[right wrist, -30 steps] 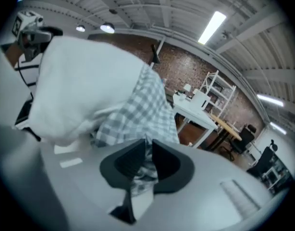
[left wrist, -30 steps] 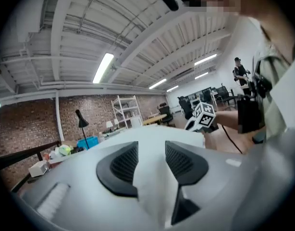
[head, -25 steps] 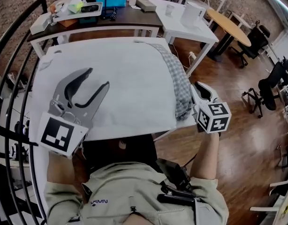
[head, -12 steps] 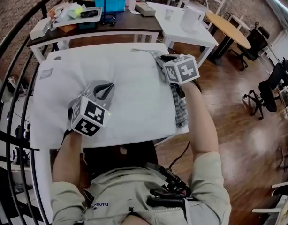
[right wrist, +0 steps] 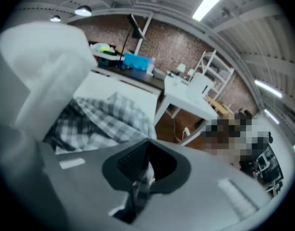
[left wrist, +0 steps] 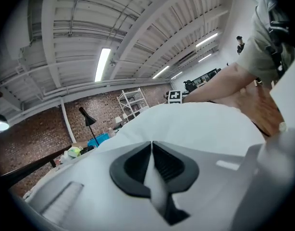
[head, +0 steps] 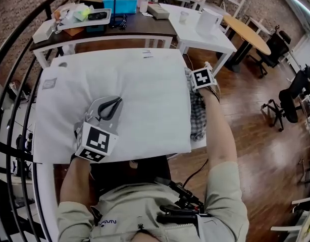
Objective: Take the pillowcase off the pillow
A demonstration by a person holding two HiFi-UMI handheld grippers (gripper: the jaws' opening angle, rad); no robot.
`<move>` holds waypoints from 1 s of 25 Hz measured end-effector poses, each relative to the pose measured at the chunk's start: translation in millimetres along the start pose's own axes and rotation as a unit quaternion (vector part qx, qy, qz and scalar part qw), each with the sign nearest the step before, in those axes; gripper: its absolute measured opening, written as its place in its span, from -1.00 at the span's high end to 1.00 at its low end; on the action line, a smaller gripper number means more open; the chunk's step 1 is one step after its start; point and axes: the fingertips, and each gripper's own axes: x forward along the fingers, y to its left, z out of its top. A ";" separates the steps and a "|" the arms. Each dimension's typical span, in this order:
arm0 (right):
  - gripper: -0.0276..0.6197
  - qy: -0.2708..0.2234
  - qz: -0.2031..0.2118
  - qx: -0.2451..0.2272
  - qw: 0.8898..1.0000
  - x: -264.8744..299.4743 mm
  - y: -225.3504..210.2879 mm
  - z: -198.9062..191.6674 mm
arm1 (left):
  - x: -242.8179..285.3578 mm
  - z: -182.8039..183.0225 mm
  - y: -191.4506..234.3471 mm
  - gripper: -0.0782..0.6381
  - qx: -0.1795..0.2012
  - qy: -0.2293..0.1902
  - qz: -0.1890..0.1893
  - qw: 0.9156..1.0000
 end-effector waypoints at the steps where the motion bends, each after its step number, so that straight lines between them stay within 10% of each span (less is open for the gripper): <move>1: 0.90 0.016 0.024 0.001 1.000 11.6 8.6 -18.3 | 1.3 -0.3 -0.2 0.73 0.001 0.001 0.001 1.000; 6: 0.57 -0.065 0.071 0.067 0.993 -8.9 11.5 -20.2 | 0.5 14.4 4.9 0.60 0.010 -0.015 0.004 1.000; 10: 0.47 -0.217 0.129 0.085 0.964 -102.7 31.9 20.8 | -36.5 42.4 14.9 0.50 0.016 -0.046 0.030 0.998; 14: 0.47 -0.349 0.217 0.010 0.912 -221.7 103.5 27.8 | -95.3 33.8 24.6 0.50 -0.028 -0.063 0.086 0.994; 17: 0.68 -0.354 0.268 -0.098 0.890 -267.1 171.2 -0.7 | -132.2 -10.4 28.9 0.51 -0.083 -0.009 0.127 0.988; 25: 0.90 -0.300 0.209 -0.133 0.921 -209.0 208.8 -9.6 | -116.9 -94.6 27.8 0.52 -0.106 0.072 0.098 0.987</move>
